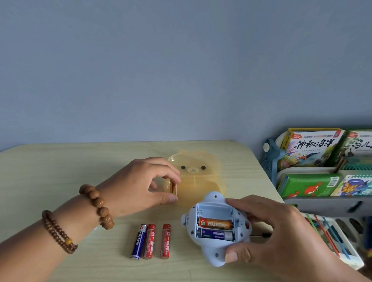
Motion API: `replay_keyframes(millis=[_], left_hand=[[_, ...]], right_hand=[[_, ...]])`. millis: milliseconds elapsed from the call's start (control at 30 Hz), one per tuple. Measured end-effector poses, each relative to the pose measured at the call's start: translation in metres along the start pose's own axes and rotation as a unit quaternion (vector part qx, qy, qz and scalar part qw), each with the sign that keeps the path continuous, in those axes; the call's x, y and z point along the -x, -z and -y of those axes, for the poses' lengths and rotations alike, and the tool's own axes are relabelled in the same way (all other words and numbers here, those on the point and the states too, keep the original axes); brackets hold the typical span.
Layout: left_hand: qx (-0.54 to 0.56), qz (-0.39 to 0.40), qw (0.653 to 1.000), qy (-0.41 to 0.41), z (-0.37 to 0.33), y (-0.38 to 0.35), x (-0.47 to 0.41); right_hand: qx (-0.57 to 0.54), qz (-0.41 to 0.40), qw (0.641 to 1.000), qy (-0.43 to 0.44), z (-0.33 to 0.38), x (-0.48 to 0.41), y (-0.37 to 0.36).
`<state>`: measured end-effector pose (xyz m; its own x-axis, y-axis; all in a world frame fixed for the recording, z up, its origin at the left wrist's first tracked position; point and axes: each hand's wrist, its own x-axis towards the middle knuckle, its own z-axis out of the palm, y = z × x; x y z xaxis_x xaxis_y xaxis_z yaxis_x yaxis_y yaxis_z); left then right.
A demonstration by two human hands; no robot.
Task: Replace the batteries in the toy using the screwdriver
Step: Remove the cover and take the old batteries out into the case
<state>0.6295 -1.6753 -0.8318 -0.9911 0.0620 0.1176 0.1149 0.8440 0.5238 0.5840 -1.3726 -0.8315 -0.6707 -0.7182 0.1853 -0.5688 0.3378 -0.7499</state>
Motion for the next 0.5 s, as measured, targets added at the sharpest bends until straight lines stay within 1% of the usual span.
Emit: replay_keyframes(millis=[167,367,500], left_hand=[[-0.014,0.004,1.000,0.014,0.000,-0.002,0.002],[-0.016,-0.003,1.000,-0.005,-0.003,0.000,0.004],[-0.012,-0.049,0.998,-0.043,-0.020,0.009,0.015]], right_hand=[[0.000,0.000,1.000,-0.007,-0.001,0.001,0.000],[0.009,0.009,1.000,-0.013,-0.004,0.000,-0.001],[0.012,0.014,1.000,-0.020,-0.002,-0.001,0.000]])
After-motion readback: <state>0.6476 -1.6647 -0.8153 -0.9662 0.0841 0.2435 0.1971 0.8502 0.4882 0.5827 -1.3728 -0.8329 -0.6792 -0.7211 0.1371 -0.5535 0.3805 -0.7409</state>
